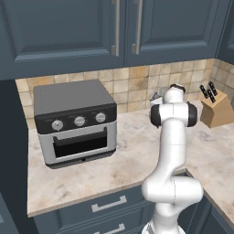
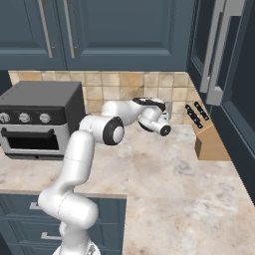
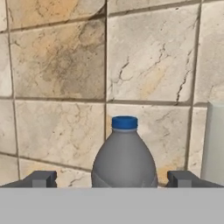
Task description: Place the drinks on the dining counter in a tight cluster.
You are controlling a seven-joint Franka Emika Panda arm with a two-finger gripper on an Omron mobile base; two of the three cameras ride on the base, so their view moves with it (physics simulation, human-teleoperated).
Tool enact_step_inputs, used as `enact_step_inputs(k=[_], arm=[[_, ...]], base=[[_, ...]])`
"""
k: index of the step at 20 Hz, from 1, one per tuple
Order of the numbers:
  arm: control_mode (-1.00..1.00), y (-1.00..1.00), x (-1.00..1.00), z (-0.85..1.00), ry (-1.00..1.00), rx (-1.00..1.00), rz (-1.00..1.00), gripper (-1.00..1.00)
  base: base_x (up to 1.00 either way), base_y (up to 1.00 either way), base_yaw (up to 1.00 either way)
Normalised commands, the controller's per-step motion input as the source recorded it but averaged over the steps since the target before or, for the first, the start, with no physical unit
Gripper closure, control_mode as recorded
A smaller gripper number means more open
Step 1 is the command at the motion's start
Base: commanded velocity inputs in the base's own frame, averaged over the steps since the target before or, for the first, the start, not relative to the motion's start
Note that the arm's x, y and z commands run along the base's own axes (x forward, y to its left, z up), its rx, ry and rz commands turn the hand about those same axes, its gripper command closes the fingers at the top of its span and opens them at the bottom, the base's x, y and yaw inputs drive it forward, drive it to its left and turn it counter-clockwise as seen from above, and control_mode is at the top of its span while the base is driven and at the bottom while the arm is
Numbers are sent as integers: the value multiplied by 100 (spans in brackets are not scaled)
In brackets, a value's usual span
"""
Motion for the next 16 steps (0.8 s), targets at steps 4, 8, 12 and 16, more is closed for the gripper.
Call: enact_step_inputs(k=[4, 8, 12, 16], arm=[[-100, 0, 22, -7, 0, 1, 0, -100], [-100, 0, 20, -5, 0, 1, 0, 100], [-100, 1, 5, -4, 0, 0, 0, 100], [-100, 0, -11, -5, 0, 0, 0, 100]], base=[[0, 0, 0], [0, 0, 0], [0, 0, 0], [0, 0, 0]])
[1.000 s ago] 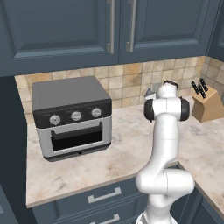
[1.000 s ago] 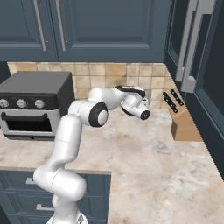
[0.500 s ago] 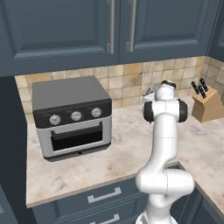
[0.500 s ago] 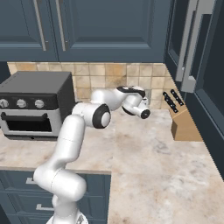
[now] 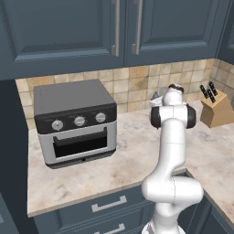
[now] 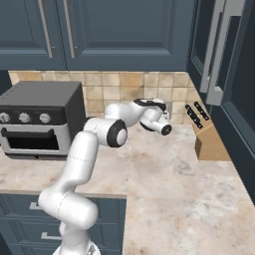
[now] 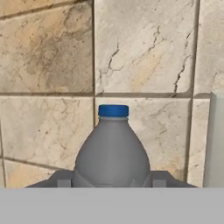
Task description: Place the drinks on the dining counter in a tight cluster.
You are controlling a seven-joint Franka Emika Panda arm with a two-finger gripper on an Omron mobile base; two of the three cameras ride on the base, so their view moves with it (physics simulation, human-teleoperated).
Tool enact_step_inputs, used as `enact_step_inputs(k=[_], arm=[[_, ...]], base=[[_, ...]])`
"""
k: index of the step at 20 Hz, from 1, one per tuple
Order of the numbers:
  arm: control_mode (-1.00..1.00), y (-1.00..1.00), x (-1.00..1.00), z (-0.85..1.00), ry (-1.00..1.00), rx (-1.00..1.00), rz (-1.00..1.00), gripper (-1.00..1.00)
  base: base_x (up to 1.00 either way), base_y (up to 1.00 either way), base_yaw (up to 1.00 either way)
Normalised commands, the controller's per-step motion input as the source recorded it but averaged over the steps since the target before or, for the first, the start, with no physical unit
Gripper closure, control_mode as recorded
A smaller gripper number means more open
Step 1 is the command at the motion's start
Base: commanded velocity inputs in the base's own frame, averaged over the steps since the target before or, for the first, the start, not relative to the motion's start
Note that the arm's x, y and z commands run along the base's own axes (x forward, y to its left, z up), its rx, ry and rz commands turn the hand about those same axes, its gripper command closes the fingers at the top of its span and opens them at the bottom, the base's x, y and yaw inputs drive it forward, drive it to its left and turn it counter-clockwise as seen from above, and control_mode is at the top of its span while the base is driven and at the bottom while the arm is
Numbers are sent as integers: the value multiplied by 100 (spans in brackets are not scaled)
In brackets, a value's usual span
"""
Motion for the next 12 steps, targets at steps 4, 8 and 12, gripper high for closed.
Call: enact_step_inputs(k=[4, 8, 12], arm=[[-100, 0, -36, 0, 0, 0, 0, 100], [-100, 0, -40, 3, 0, 1, 0, 100], [-100, 0, -41, 10, 0, 4, 0, 100]], base=[[0, 0, 0], [0, 0, 0], [0, 0, 0]])
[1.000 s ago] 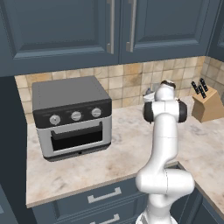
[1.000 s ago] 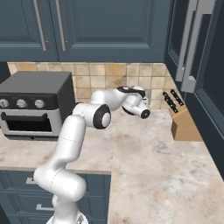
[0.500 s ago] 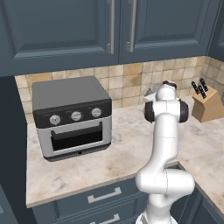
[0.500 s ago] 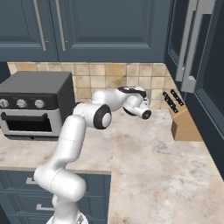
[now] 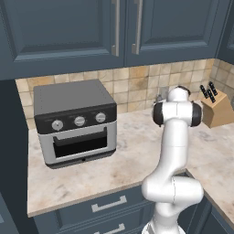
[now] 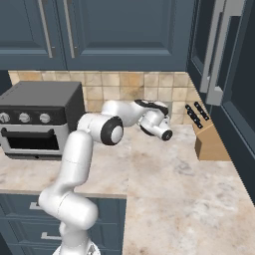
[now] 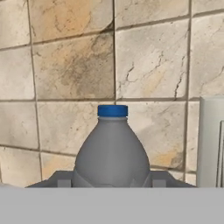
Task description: Place the drinks on the dining counter in a tight cluster.
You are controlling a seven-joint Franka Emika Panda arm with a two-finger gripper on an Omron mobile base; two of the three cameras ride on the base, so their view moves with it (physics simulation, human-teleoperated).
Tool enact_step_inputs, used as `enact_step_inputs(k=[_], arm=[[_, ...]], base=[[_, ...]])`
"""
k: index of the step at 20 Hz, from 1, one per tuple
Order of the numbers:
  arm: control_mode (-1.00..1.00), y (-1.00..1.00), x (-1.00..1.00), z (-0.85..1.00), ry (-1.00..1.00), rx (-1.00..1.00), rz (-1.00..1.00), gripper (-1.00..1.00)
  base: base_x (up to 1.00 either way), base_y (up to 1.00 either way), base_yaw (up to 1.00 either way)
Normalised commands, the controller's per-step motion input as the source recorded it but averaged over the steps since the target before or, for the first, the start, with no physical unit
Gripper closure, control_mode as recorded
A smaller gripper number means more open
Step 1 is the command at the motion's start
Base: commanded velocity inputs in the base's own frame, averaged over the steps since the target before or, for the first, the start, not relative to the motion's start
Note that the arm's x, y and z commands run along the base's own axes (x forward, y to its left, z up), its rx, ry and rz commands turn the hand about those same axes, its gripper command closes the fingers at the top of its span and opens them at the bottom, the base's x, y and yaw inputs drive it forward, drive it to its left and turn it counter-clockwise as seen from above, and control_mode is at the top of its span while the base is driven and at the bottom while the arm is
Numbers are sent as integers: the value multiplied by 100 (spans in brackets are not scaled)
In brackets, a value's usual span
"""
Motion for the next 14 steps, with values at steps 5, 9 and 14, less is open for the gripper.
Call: enact_step_inputs(k=[5, 9, 14], arm=[[-100, 0, -45, 13, 0, 4, 0, 100], [-100, 0, -43, 24, 0, 3, 0, 100], [-100, 0, -51, 36, 0, 0, 0, 100]], base=[[0, 0, 0], [0, 0, 0], [0, 0, 0]])
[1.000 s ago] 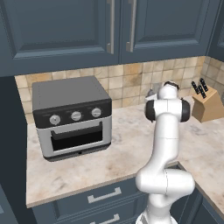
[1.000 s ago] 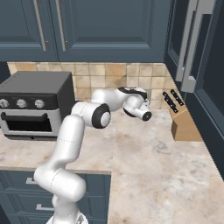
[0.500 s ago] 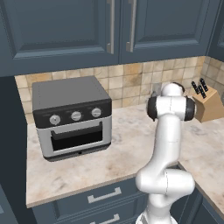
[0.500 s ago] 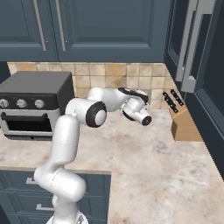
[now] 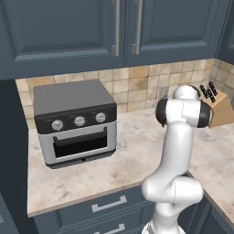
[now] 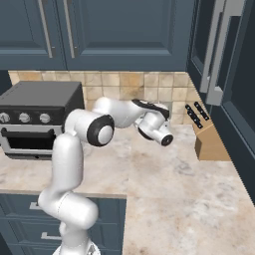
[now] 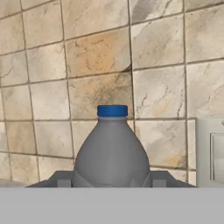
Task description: Place the drinks on the dining counter in a tight cluster.
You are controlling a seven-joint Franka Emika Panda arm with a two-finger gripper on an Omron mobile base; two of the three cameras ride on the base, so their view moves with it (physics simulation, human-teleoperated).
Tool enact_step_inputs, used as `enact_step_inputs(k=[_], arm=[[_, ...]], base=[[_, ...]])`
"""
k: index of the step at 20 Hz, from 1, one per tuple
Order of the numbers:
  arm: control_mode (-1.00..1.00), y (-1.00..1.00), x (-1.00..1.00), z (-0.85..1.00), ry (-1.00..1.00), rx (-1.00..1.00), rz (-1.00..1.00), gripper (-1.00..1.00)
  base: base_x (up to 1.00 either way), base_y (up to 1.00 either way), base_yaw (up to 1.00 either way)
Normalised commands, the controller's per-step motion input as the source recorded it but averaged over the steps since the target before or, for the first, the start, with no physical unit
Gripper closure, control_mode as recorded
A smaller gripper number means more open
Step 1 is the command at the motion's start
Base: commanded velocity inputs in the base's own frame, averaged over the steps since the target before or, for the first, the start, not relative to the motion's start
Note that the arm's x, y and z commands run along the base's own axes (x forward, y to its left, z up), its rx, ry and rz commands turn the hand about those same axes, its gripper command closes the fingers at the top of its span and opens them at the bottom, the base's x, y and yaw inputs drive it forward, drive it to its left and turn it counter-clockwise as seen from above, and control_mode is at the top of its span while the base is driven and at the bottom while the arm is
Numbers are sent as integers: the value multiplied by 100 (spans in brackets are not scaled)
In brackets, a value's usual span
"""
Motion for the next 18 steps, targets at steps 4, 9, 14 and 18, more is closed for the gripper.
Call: enact_step_inputs(k=[4, 9, 14, 18], arm=[[-100, 1, -72, 15, -1, 0, 0, 100], [-100, 5, -66, 23, 0, 0, 0, 100], [-100, 9, -68, 24, 0, -3, 0, 100], [-100, 13, -70, 17, 0, -7, 0, 100]], base=[[0, 0, 0], [0, 0, 0], [0, 0, 0], [0, 0, 0]])
